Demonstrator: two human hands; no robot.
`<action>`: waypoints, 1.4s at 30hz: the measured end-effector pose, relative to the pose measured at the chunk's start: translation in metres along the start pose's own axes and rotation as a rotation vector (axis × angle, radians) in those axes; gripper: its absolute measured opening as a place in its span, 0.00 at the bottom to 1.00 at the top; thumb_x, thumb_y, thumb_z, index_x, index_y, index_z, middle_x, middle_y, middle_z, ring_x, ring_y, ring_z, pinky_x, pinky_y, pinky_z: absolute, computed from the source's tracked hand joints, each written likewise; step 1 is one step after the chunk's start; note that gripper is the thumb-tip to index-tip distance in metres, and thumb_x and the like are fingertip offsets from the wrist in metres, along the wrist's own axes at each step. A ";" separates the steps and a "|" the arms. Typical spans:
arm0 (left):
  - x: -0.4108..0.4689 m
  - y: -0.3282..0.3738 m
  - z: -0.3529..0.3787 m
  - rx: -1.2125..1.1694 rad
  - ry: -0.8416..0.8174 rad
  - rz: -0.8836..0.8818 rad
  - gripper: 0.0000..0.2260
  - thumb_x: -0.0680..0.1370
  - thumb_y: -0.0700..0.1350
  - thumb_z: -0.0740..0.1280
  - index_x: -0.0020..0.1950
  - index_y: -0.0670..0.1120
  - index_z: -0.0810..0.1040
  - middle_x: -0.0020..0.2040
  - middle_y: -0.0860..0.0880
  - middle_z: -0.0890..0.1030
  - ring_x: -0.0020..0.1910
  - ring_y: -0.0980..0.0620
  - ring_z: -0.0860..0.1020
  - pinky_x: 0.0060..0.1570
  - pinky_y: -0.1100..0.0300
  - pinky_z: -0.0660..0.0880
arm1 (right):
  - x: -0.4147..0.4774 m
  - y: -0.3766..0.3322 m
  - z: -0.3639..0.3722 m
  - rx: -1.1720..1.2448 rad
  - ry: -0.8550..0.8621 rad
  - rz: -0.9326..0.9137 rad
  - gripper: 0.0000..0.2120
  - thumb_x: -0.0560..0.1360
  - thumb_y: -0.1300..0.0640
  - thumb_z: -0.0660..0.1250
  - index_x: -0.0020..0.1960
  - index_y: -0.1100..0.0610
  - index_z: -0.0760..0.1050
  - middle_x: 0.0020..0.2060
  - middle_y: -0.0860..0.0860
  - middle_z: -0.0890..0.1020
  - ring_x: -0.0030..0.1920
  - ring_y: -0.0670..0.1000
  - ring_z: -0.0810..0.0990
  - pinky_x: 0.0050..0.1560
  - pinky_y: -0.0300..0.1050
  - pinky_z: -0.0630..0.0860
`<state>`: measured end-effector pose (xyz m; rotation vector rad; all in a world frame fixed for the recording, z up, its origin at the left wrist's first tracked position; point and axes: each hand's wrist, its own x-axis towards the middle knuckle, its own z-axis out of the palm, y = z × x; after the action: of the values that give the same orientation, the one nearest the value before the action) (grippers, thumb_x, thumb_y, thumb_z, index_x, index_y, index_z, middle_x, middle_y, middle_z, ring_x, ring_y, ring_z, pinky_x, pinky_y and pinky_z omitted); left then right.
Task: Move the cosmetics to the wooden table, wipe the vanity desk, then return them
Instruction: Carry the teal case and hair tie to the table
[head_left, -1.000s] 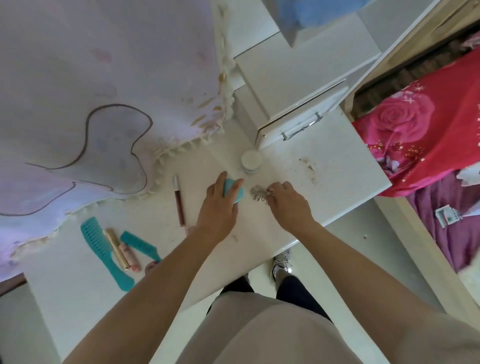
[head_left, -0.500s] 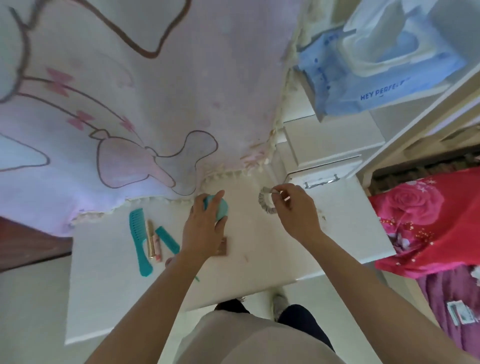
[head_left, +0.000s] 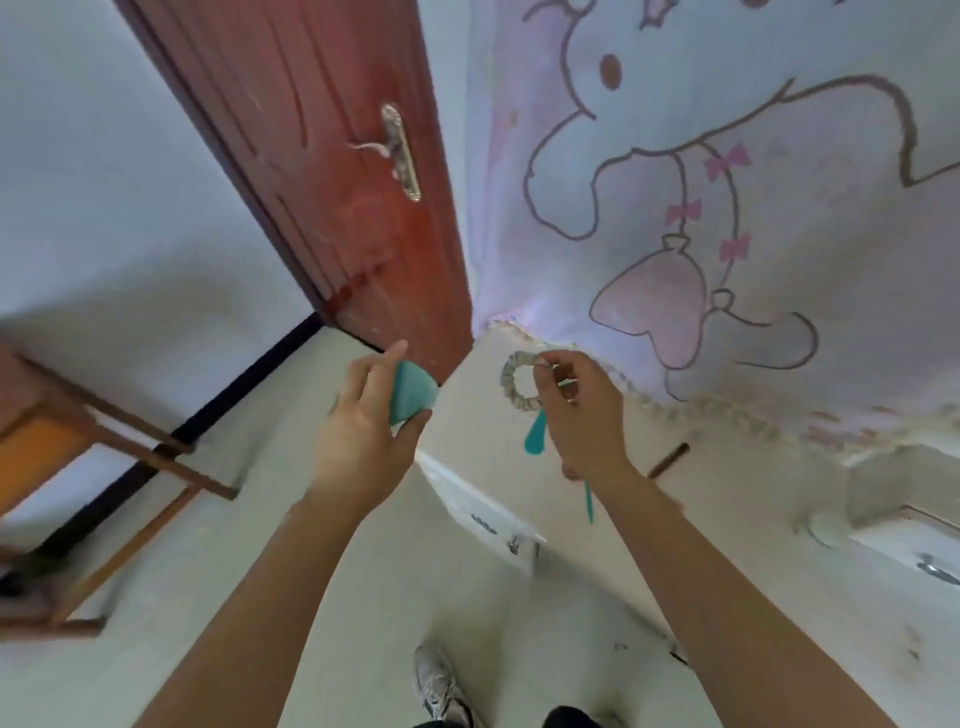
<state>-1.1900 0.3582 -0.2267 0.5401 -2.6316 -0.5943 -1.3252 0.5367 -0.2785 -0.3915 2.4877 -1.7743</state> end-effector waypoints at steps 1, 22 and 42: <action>-0.003 -0.022 -0.025 0.016 0.044 -0.045 0.31 0.75 0.48 0.72 0.75 0.51 0.64 0.64 0.50 0.70 0.53 0.45 0.76 0.45 0.55 0.72 | -0.001 -0.019 0.025 0.015 -0.035 -0.038 0.06 0.79 0.52 0.65 0.54 0.50 0.79 0.46 0.44 0.82 0.43 0.42 0.80 0.44 0.33 0.73; -0.127 -0.418 -0.338 0.251 0.482 -0.618 0.29 0.73 0.50 0.74 0.71 0.52 0.67 0.64 0.51 0.71 0.55 0.49 0.75 0.41 0.59 0.73 | -0.112 -0.296 0.538 0.230 -0.676 -0.275 0.05 0.78 0.51 0.68 0.54 0.46 0.78 0.42 0.42 0.81 0.40 0.41 0.80 0.42 0.33 0.73; 0.029 -0.774 -0.505 0.393 0.452 -0.753 0.28 0.74 0.51 0.72 0.72 0.52 0.66 0.67 0.49 0.70 0.55 0.48 0.75 0.44 0.60 0.69 | -0.050 -0.435 0.969 0.209 -0.853 -0.255 0.10 0.79 0.51 0.66 0.59 0.51 0.78 0.47 0.42 0.80 0.49 0.44 0.81 0.54 0.44 0.79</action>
<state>-0.7736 -0.4654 -0.1623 1.6053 -2.0558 -0.1048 -1.0135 -0.4770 -0.2003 -1.1867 1.6922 -1.4570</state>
